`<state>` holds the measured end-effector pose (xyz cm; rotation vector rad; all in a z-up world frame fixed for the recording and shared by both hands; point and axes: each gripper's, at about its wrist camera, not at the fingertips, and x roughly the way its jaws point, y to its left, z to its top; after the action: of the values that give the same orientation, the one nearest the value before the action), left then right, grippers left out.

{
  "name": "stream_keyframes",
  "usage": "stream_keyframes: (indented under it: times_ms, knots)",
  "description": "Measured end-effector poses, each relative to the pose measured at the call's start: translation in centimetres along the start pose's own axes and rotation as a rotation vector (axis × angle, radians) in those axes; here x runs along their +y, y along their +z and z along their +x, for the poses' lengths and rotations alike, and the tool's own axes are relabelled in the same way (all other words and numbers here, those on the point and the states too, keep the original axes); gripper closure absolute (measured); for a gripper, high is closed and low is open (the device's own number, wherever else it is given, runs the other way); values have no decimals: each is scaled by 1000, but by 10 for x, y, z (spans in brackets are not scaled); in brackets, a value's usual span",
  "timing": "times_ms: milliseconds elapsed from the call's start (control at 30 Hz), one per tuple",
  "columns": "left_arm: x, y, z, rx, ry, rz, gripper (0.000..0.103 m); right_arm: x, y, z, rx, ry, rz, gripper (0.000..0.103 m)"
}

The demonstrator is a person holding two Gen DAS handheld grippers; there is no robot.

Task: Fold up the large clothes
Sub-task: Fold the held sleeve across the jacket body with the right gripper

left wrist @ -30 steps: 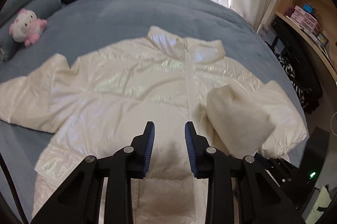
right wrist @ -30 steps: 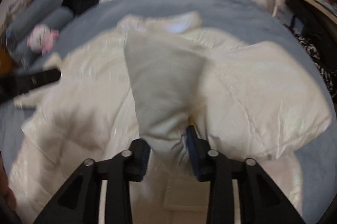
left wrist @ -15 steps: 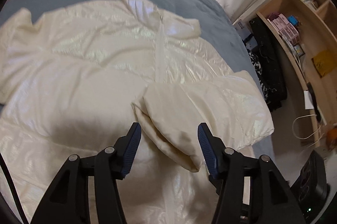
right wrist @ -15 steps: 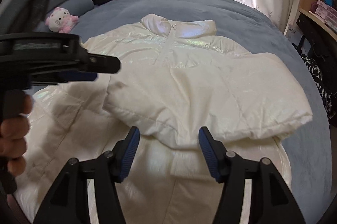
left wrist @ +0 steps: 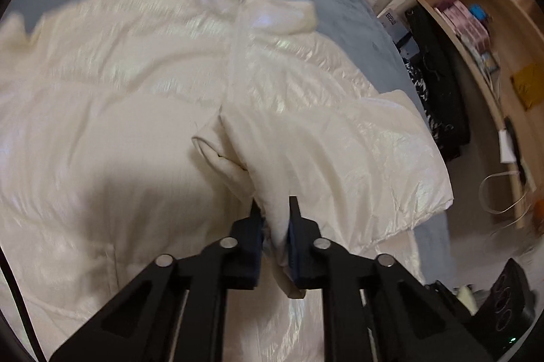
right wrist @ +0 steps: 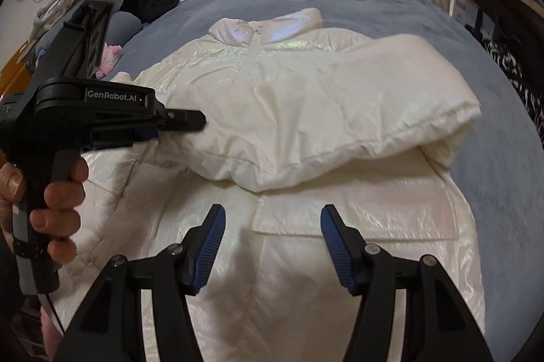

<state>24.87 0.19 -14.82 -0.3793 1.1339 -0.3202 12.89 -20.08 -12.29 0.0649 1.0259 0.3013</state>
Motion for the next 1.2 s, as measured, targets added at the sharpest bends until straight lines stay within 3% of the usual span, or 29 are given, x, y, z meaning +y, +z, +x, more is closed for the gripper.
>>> stream_keyframes:
  times_ms: [167, 300, 367, 567, 767, 867, 967, 1067, 1200]
  knots:
    - [-49, 27, -38, -170, 86, 189, 97, -24, 4, -16, -18, -23, 44, 44]
    - [-67, 47, -72, -324, 143, 302, 97, -49, 12, -30, -32, -47, 102, 44]
    - [-67, 56, -77, -358, 176, 334, 97, -63, 18, -32, -26, -52, 144, 44]
    - [-33, 75, -49, -311, 285, 307, 97, -114, 46, -29, -21, -47, 316, 44]
    - [42, 76, 16, -168, 380, 175, 92, -158, 78, 7, -7, -14, 437, 43]
    - [65, 69, 25, -141, 351, 126, 78, -172, 87, 36, 20, -11, 463, 43]
    - [69, 70, 26, -137, 316, 98, 71, -177, 89, 64, 59, -19, 455, 43]
    - [71, 73, 28, -125, 273, 84, 56, -181, 85, 83, 74, 2, 468, 43]
    - [58, 73, 38, -123, 261, 146, 53, -187, 79, 93, 77, 35, 512, 38]
